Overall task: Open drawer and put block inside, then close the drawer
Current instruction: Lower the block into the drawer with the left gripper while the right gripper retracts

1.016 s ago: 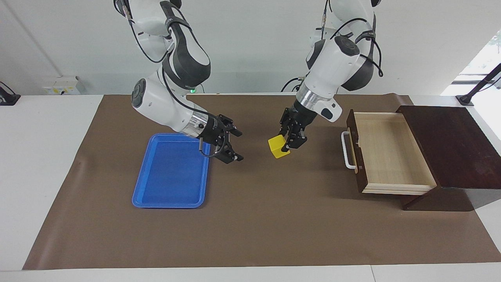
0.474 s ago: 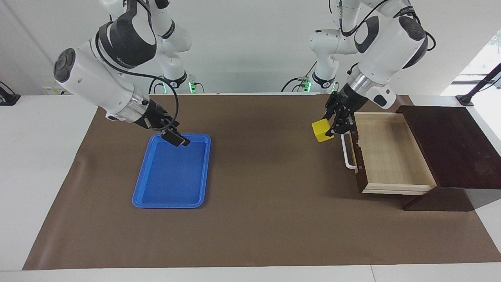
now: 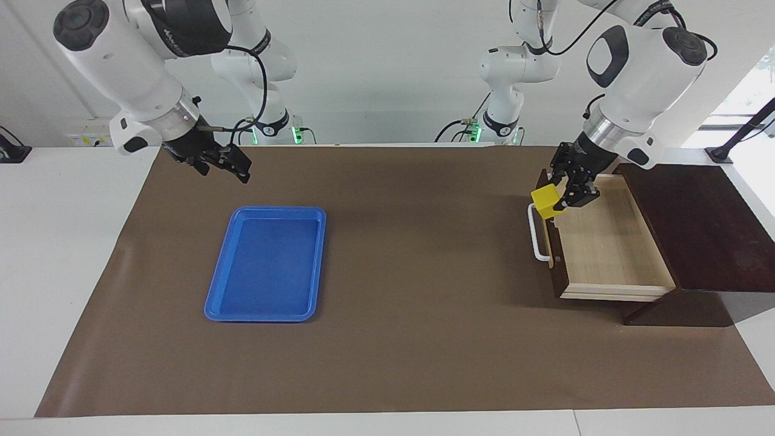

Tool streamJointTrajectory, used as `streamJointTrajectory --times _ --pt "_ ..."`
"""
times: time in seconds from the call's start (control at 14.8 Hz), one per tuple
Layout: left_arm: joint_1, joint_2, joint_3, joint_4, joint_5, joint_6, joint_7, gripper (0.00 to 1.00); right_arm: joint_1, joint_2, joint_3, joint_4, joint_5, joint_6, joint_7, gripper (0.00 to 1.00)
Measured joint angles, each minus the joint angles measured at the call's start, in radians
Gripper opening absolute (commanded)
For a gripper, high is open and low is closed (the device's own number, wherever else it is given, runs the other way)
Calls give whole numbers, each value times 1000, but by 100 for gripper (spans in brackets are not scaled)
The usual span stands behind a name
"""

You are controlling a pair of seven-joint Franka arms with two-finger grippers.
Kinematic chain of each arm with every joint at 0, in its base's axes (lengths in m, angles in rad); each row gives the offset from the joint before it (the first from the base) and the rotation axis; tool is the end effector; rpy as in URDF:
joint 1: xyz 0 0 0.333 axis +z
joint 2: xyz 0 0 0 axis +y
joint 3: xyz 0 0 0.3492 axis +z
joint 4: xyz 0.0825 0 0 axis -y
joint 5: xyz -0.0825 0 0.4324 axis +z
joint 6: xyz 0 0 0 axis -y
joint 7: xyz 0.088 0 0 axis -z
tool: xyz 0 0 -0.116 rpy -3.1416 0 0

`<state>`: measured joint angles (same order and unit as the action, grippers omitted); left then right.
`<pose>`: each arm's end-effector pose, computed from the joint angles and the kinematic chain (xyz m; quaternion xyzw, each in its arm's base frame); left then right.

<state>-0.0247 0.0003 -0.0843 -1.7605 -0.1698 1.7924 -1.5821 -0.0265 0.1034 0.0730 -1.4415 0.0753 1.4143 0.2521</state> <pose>0.6093 -0.0826 0.5697 0.7264 0.6821 -0.0517 0.0669 0.6193 0.0359 0.6396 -0.9921 0.0988 0.0705 0.0311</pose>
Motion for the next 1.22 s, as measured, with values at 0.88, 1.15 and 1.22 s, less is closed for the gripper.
streamJointTrajectory --times 0.88,1.15,1.22 --pt "149 -110 0 -235 70 98 230 0 -47 -104 4 -149 -86 104 -218 100" --pt "168 -124 0 -267 117 108 239 0 -51 -108 4 -148 -82 70 -192 100" --pt "169 -124 0 -282 122 126 240 0 -55 -108 4 -148 -82 68 -198 100"
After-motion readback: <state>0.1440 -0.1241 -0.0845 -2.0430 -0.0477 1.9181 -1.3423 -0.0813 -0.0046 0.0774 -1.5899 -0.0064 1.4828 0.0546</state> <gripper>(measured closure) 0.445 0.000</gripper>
